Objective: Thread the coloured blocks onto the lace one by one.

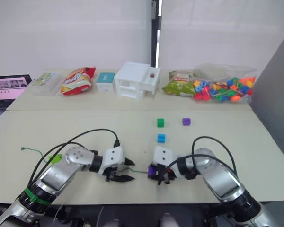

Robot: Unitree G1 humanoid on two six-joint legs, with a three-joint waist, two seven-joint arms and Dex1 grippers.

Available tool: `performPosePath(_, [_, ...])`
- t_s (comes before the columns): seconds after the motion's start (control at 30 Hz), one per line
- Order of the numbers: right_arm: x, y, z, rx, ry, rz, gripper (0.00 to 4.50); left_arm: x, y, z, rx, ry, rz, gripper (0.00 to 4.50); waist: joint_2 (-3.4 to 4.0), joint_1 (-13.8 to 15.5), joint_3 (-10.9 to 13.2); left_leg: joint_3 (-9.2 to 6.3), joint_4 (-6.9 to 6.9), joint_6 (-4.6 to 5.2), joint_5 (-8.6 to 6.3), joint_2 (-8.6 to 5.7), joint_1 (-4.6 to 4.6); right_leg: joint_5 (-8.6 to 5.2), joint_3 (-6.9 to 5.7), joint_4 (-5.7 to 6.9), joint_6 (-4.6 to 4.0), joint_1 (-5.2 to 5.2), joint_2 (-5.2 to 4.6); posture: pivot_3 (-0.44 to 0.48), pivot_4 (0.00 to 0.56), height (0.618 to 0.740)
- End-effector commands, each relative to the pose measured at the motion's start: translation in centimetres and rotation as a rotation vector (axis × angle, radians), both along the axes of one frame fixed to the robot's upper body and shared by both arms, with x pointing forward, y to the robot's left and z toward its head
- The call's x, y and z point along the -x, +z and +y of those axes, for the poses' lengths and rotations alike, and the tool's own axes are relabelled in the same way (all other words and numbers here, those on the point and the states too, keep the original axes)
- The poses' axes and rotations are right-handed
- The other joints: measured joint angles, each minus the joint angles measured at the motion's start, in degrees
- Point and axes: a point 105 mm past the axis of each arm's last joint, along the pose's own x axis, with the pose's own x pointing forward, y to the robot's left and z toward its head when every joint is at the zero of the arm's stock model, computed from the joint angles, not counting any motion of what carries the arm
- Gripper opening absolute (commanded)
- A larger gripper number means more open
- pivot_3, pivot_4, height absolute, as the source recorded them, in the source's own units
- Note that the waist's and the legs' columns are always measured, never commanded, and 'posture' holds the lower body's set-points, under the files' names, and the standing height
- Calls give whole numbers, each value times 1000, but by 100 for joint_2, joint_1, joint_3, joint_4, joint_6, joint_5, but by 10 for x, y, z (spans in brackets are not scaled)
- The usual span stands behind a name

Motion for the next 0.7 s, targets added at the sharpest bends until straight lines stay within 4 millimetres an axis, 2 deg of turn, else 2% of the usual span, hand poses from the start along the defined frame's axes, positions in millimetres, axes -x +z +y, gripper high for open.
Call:
performPosePath(0.03, [2,3,-1,3,-3,-10,1183,2,-7,1,-5,-8,15,1087,0,4,0,0,0,0,0,0,0,0,0,0,0,0,0,0,150,740])
performPosePath(0.1, [2,3,-2,3,-6,-9,1183,3,-5,-2,10,-19,21,429,0,5,0,0,0,0,0,0,0,0,0,0,0,0,0,0,150,740])
performPosePath(0.17, [2,2,-2,2,-9,-7,1183,7,-2,-7,23,-49,25,60,0,7,0,0,-1,0,0,0,0,0,0,2,0,-1,0,0,150,740])
performPosePath(0.4, [2,1,-2,2,-13,-2,1183,15,11,-27,75,-102,12,60,0,25,0,0,-1,0,0,0,-2,0,0,0,0,-2,0,0,150,740])
performPosePath(0.6, [1,1,0,1,-10,-5,1183,9,12,-50,86,-97,-16,60,-1,42,0,0,0,0,0,0,-2,0,0,-4,0,-1,1,0,150,740])
performPosePath(0.7, [1,1,0,1,-12,-8,1183,11,12,-51,77,-94,-8,60,-1,44,0,1,-1,0,0,0,-1,0,0,1,0,-2,2,0,150,740])
